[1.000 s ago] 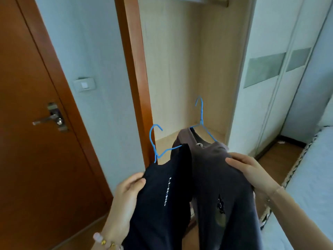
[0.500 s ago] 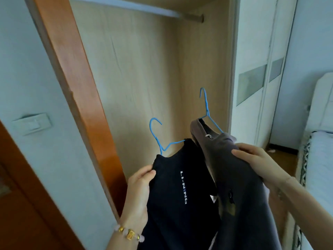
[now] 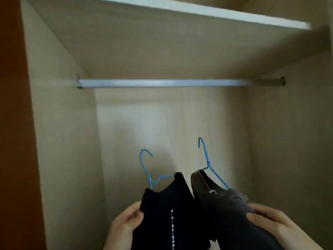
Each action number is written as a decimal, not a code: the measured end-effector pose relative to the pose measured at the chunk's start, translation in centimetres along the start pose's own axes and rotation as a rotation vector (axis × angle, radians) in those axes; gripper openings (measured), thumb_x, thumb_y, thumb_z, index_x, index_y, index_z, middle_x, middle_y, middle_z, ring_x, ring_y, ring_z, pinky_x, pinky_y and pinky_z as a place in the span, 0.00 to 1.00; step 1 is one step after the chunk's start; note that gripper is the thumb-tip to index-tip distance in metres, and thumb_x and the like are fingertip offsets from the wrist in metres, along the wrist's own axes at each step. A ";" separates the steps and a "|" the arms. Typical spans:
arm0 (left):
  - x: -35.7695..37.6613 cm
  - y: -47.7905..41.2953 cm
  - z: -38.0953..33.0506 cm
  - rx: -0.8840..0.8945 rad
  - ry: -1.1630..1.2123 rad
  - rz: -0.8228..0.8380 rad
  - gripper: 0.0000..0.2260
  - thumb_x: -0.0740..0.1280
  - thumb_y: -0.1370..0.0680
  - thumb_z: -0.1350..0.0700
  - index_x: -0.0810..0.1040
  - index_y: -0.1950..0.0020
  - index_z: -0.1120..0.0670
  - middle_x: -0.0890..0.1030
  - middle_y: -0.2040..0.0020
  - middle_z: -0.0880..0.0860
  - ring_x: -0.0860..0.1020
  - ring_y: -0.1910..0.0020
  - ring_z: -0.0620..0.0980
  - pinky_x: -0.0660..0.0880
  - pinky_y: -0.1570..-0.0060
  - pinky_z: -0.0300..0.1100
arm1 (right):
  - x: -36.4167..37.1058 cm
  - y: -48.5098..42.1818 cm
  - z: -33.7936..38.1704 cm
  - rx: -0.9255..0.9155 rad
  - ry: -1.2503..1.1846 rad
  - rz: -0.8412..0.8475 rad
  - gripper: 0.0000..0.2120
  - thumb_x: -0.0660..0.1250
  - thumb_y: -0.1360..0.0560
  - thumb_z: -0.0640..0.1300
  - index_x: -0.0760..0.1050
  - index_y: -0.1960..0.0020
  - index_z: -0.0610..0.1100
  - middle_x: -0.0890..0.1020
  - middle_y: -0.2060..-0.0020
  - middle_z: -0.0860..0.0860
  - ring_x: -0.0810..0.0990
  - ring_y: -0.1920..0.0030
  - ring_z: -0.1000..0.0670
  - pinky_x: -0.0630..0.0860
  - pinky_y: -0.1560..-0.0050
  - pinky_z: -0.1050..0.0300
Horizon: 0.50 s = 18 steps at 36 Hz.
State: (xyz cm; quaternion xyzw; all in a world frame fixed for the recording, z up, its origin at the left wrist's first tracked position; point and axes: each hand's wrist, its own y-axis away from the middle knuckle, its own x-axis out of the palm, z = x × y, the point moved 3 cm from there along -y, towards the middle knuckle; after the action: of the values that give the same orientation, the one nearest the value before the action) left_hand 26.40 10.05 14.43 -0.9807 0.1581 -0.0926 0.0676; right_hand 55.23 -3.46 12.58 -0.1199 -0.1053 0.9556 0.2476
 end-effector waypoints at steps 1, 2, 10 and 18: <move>0.1 -0.8 -1.5 0.044 -0.009 -0.019 0.16 0.56 0.26 0.77 0.78 0.44 0.68 0.83 0.49 0.64 0.82 0.67 0.42 0.76 0.64 0.28 | 0.2 -1.6 1.1 -0.045 -0.013 0.015 0.33 0.79 0.58 0.66 0.86 0.58 0.50 0.86 0.57 0.52 0.81 0.49 0.57 0.73 0.52 0.73; 0.3 -1.3 -2.9 0.094 -0.006 -0.037 0.15 0.56 0.26 0.77 0.79 0.48 0.66 0.85 0.55 0.60 0.83 0.68 0.44 0.77 0.67 0.29 | 0.5 -2.9 2.2 -0.094 -0.024 0.048 0.28 0.80 0.55 0.64 0.85 0.60 0.48 0.86 0.59 0.52 0.81 0.51 0.59 0.71 0.55 0.76; 1.5 -2.7 -13.2 0.387 -0.027 -0.276 0.14 0.57 0.22 0.69 0.82 0.52 0.59 0.83 0.53 0.60 0.80 0.51 0.56 0.75 0.50 0.45 | 3.5 -9.0 10.3 -0.358 -0.125 0.268 0.17 0.69 0.35 0.48 0.78 0.57 0.34 0.77 0.65 0.37 0.76 0.62 0.49 0.69 0.65 0.61; 1.8 -7.7 -21.7 0.444 -0.144 -0.348 0.15 0.53 0.26 0.71 0.77 0.61 0.59 0.76 0.65 0.57 0.73 0.68 0.51 0.69 0.68 0.38 | 6.4 -14.5 17.6 -0.365 -0.246 0.319 0.08 0.63 0.24 0.36 0.78 0.58 0.36 0.81 0.64 0.41 0.79 0.65 0.48 0.76 0.69 0.66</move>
State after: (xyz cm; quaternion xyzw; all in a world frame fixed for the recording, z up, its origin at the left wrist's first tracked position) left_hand 25.96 14.51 37.14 -0.9584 -0.0420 -0.0652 0.2747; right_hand 51.31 9.65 31.92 -0.0606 -0.2850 0.9551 0.0538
